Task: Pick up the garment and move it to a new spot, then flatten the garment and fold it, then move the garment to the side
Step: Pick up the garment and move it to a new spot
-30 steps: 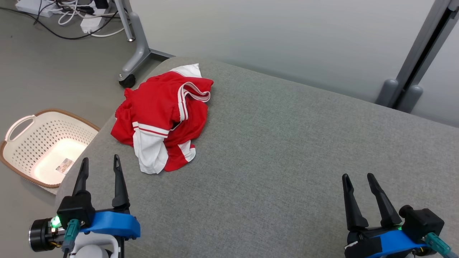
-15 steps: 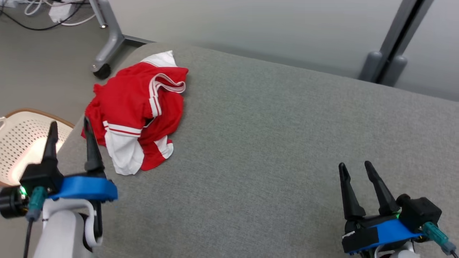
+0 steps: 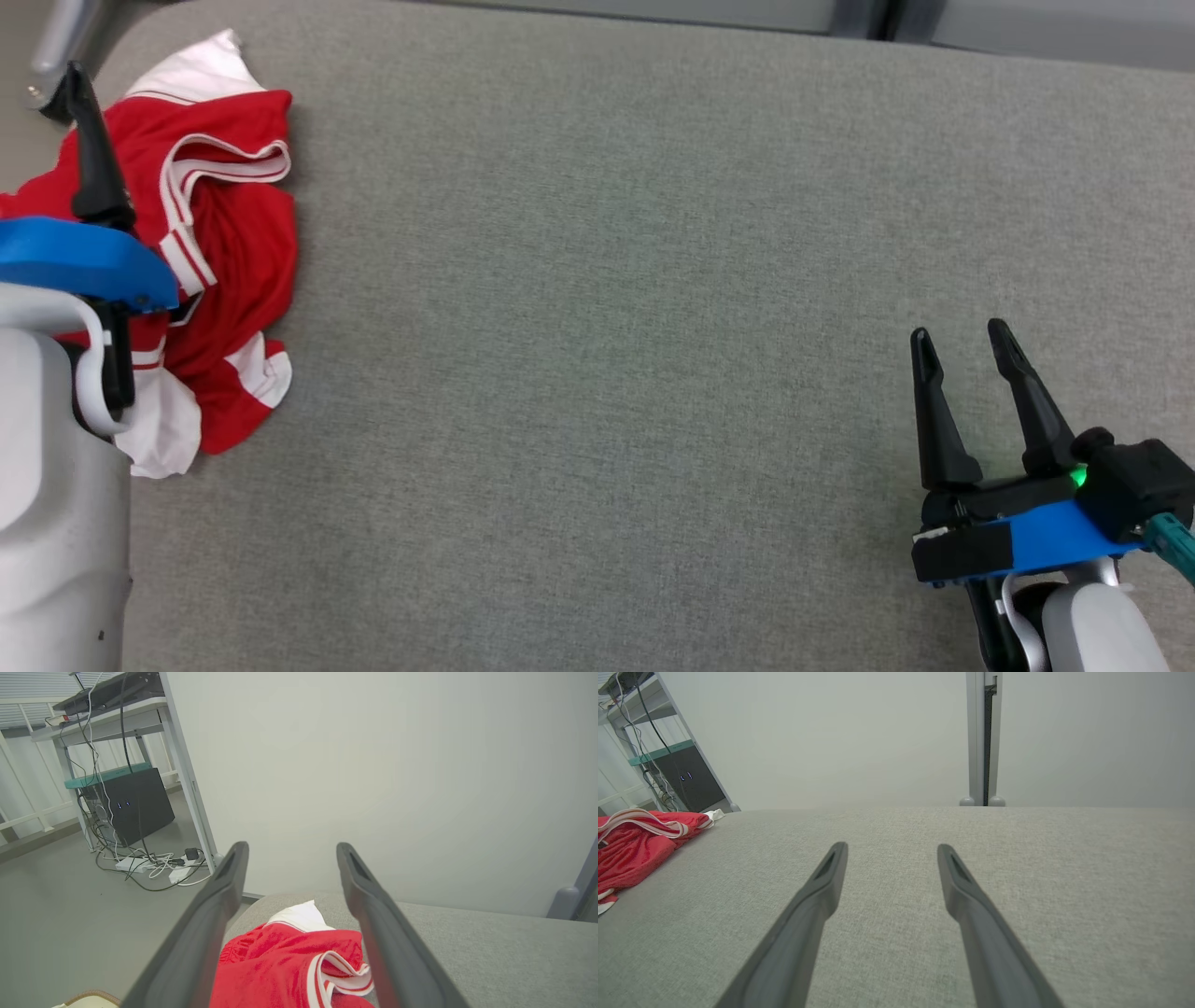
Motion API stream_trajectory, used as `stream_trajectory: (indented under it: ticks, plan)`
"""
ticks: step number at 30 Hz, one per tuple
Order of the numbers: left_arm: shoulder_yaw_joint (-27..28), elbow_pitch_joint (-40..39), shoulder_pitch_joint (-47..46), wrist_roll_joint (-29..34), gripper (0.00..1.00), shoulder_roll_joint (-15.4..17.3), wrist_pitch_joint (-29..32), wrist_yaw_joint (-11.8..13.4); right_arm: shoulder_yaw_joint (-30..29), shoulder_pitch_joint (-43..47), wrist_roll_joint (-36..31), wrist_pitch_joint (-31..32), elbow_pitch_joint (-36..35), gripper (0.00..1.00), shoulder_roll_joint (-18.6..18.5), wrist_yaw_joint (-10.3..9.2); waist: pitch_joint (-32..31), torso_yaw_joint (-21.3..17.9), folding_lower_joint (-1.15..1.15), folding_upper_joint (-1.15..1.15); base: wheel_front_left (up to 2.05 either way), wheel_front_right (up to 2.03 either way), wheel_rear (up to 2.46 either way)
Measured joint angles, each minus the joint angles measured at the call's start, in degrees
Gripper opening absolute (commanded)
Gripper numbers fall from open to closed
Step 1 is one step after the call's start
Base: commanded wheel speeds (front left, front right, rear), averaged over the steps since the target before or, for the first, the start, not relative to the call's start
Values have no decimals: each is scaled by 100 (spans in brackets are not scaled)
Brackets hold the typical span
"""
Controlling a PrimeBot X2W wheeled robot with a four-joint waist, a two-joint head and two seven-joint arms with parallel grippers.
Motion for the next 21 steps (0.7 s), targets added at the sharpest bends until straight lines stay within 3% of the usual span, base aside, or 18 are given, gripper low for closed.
stream_trajectory:
  ticks: [9,21]
  plan:
    - [-116,1585,-493,-109,100,105,790,-199,-97,-86,-75,52,-246,100,1,0,393,-153,-1,0,0,0,0]
    - [-293,2919,-597,-439,100,-115,1809,-533,-30,-105,-99,114,-283,100,1,0,353,-57,-2,0,0,0,0]
